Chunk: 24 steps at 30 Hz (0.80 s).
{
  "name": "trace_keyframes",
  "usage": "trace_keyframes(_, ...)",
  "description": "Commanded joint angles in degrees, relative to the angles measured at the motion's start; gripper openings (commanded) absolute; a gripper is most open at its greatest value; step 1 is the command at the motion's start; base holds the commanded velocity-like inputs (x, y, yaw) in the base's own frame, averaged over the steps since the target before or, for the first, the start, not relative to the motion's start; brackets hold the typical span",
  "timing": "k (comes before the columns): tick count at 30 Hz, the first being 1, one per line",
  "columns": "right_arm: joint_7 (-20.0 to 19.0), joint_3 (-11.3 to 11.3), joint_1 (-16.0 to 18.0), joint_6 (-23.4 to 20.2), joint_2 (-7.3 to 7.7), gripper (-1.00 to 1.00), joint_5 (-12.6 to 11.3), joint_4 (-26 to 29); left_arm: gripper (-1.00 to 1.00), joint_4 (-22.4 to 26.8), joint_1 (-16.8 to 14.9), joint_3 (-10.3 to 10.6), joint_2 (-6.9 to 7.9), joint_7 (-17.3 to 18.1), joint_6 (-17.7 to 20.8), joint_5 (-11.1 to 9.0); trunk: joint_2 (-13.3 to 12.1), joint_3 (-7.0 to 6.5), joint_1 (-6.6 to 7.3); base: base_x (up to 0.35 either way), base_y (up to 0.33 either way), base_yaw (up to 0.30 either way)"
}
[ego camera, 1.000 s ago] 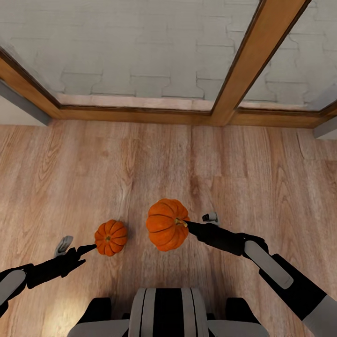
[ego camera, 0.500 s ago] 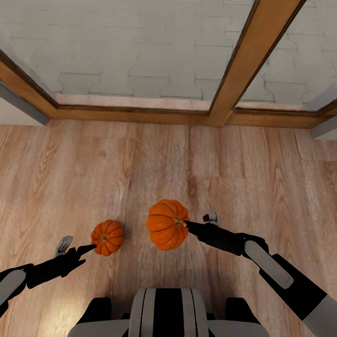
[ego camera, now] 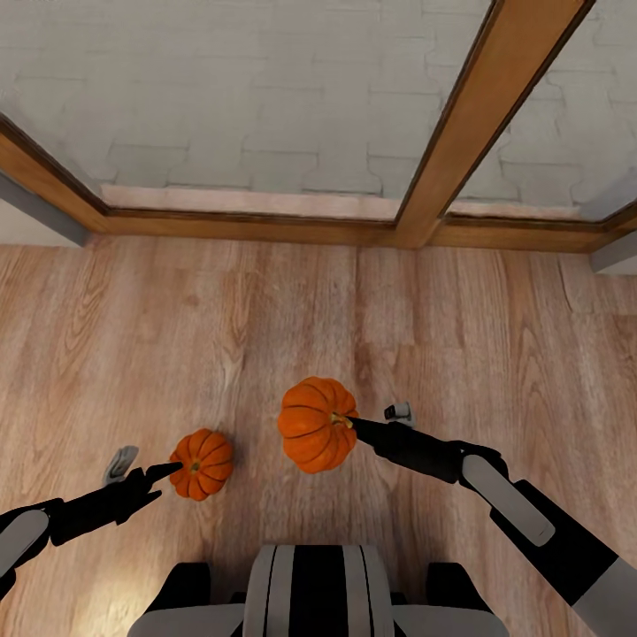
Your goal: Place each of the two pumpkins and all three candles from the living room inside a cabinet in the living room (use any cabinet), then make sure every cabinet is closed, and position the cauldron so it is next to a table in the living room.
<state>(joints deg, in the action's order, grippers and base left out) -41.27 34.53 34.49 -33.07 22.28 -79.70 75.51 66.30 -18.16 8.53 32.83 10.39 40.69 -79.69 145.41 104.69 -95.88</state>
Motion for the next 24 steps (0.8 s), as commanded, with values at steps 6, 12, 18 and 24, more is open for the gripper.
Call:
trace_keyframes(6,0.05,0.10,0.05,-0.41,0.04,-1.00,-0.64,-0.01,1.00,-0.03,-0.03,0.08,0.05,0.20,0.07,-0.03,0.01,0.02,0.00,0.027,-0.026,0.000)
trace_keyframes(12,0.05,0.10,0.05,-0.41,0.04,-1.00,-0.62,-0.09,1.00,-0.03,-0.03,0.08,0.05,0.24,0.09,-0.03,0.04,0.31,-0.05,0.002,-0.002,0.000)
trace_keyframes(18,0.05,0.09,0.05,-0.41,0.04,-1.00,-0.57,-0.10,1.00,-0.03,-0.03,0.08,0.05,0.25,0.09,-0.03,0.08,0.31,-0.12,0.000,0.000,0.000)
trace_keyframes(24,0.59,0.10,0.05,-0.39,0.04,-1.00,-0.61,-0.10,1.00,-0.01,-0.03,0.08,0.05,0.25,0.09,-0.03,0.13,0.31,-0.23,0.000,0.000,0.000)
